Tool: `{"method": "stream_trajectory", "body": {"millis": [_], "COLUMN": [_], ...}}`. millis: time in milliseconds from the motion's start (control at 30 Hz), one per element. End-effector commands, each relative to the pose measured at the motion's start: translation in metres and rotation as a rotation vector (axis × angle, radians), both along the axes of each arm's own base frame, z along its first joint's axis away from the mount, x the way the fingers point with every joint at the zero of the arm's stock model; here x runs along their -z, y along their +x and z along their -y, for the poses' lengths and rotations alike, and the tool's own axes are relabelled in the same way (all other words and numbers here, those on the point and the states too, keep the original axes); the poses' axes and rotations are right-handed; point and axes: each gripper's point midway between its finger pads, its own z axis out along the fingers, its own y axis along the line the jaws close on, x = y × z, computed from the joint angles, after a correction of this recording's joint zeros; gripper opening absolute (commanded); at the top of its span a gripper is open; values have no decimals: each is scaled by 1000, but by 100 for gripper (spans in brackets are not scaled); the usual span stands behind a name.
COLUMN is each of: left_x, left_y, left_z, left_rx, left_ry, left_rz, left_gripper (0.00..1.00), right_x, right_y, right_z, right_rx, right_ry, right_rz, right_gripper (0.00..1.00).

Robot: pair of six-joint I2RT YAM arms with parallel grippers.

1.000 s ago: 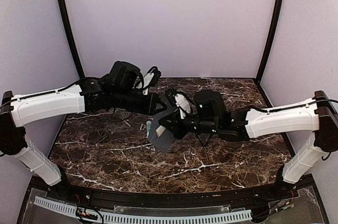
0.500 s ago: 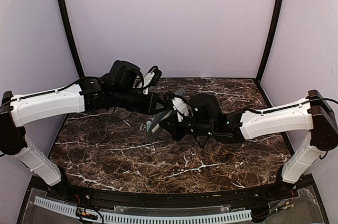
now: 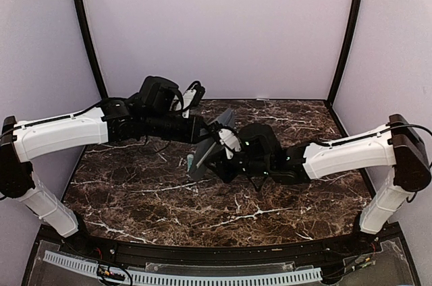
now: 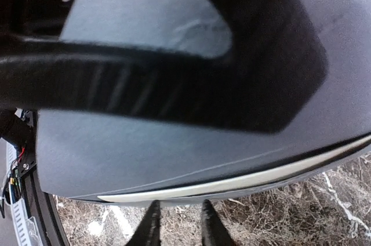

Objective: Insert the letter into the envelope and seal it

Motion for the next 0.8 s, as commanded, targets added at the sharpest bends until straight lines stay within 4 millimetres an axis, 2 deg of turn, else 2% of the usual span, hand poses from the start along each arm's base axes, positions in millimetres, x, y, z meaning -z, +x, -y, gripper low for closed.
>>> {"method": "stream_trajectory", "body": {"millis": [0,100,267,367,400,433,467,567,767], "left_x": [-26,-26,-28,-29,-30,-28,-30,-27,-20], "left_y": [13,15,19,19,20,20,20,21,26], "left_z": [-2,1,4,7,8,9,10,11,15], "left_rx": [-40,-35,-39,-29,-26,-21,-18,-14,-18], "left_ry": [-30,-46,-61,-73,-80,-80,-87,-91,-84], "left_rz": [119,136,167,184,191,193,200,212,225], "left_gripper": [0,0,0,0,0,0,0,0,0], "right_x": [-36,-39,-30,-20,-17,-15,-14,-16,-24], "right_y": [-6,0,22,35,38,40,40,40,38], "right_z": [9,21,46,52,53,52,50,43,38], "right_rx": [-3,18,84,120,120,109,101,65,34], "right_ry": [95,142,243,283,297,308,323,354,403], "right_rz": [-9,-85,-290,-405,-436,-457,-484,-526,-549], "right_gripper": [34,51,60,67,79,86,89,98,99]}}
